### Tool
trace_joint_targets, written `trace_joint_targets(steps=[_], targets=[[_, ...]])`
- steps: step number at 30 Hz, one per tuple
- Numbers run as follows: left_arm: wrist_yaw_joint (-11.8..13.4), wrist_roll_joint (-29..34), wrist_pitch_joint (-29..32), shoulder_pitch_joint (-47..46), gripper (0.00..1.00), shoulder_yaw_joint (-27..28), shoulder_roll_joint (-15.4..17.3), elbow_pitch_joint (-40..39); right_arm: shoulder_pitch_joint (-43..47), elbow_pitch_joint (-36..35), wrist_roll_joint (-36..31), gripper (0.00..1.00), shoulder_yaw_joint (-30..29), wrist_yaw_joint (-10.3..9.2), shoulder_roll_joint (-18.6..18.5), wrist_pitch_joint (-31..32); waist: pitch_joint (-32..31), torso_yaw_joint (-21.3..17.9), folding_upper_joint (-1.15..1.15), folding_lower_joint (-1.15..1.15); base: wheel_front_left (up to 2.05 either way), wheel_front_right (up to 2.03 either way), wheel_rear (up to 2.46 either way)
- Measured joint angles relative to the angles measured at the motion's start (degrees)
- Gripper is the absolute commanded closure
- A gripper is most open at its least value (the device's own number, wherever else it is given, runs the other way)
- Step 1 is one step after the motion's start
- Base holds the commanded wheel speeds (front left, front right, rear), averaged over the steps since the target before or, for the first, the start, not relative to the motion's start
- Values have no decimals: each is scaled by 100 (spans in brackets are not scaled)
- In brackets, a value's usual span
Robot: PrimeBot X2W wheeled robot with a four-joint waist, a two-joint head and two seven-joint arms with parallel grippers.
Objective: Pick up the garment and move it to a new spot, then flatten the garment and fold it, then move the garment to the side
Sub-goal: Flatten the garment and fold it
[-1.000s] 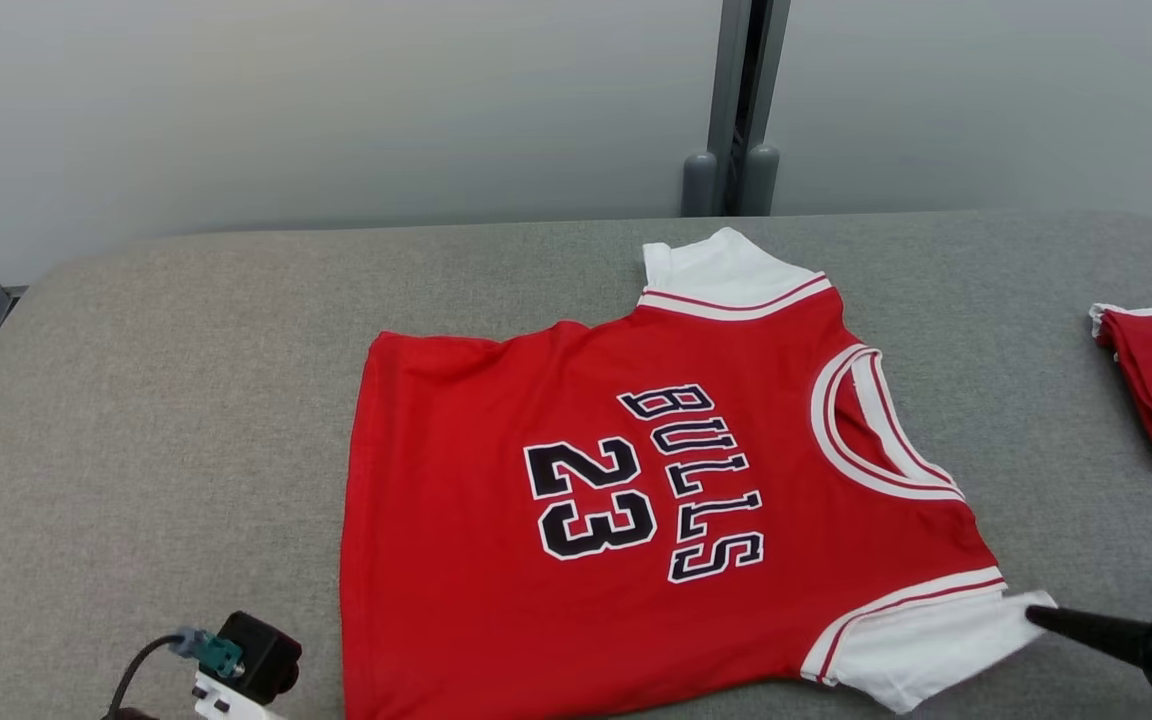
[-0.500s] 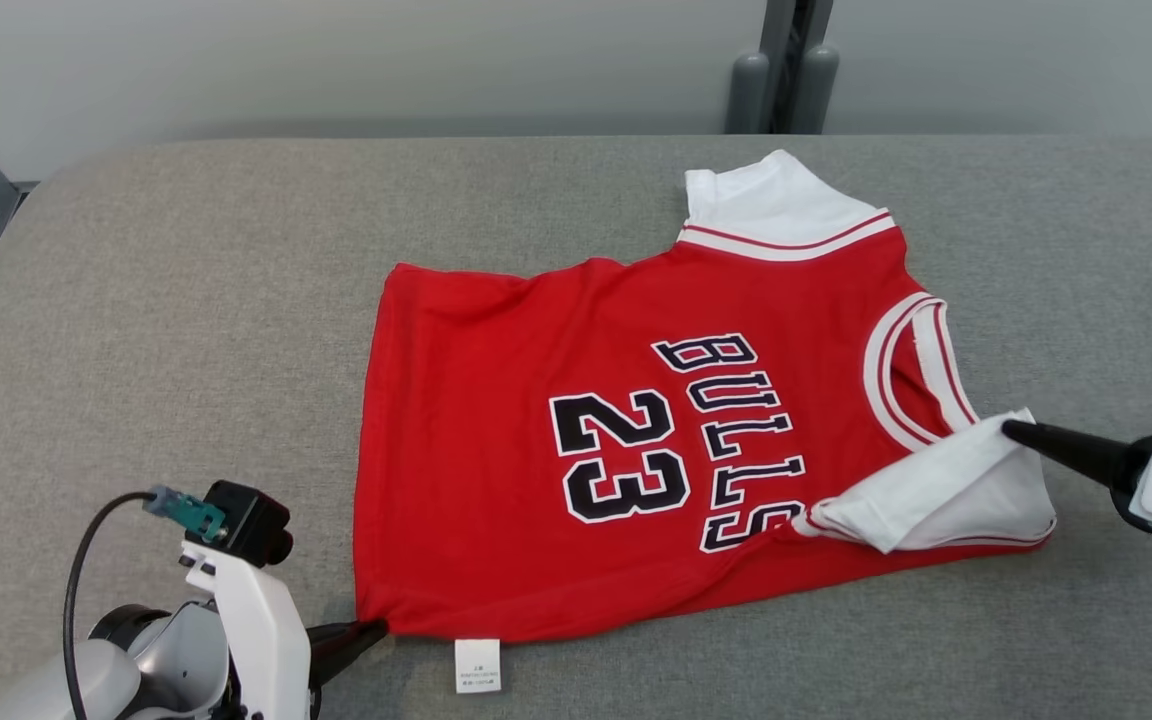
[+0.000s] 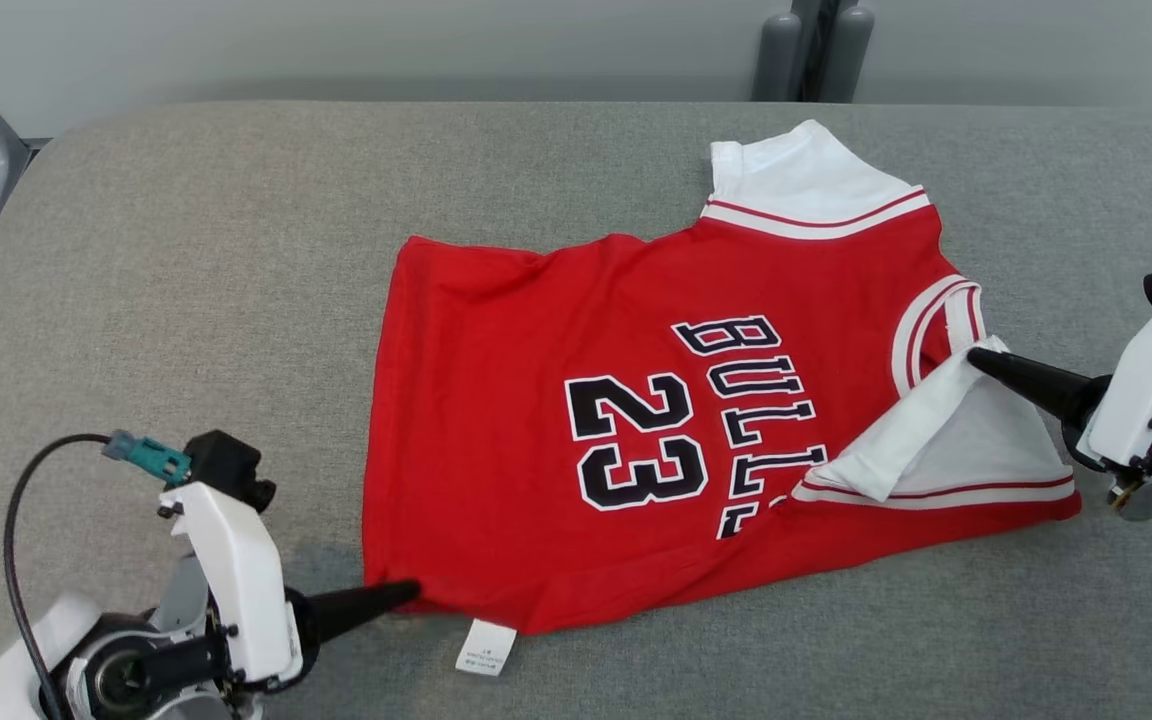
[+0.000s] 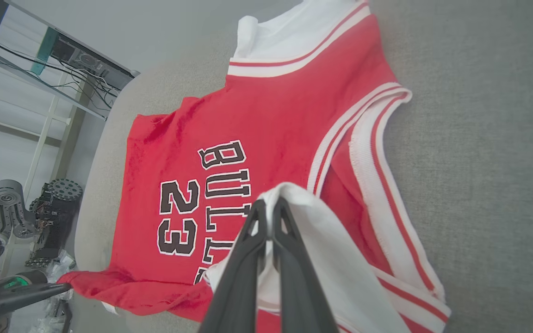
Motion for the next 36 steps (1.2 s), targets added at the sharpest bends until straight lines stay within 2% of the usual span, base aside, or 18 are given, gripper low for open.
trace_joint_targets(steps=[6, 15, 36], targets=[[241, -533, -142, -113, 100, 413, -240, 249, -80, 36, -143, 100, -15, 0, 122, -208, 76, -3, 0, 0, 0, 0, 0], [334, -456, -506, -257, 100, 548, -514, 719, -244, 102, -323, 100, -70, 0, 142, -615, 242, 24, 0, 0, 0, 0, 0], [209, 107, -979, -734, 100, 404, -1067, 1841, -403, 286, -365, 100, 67, 0, 140, -1089, 429, 47, 0, 0, 0, 0, 0]])
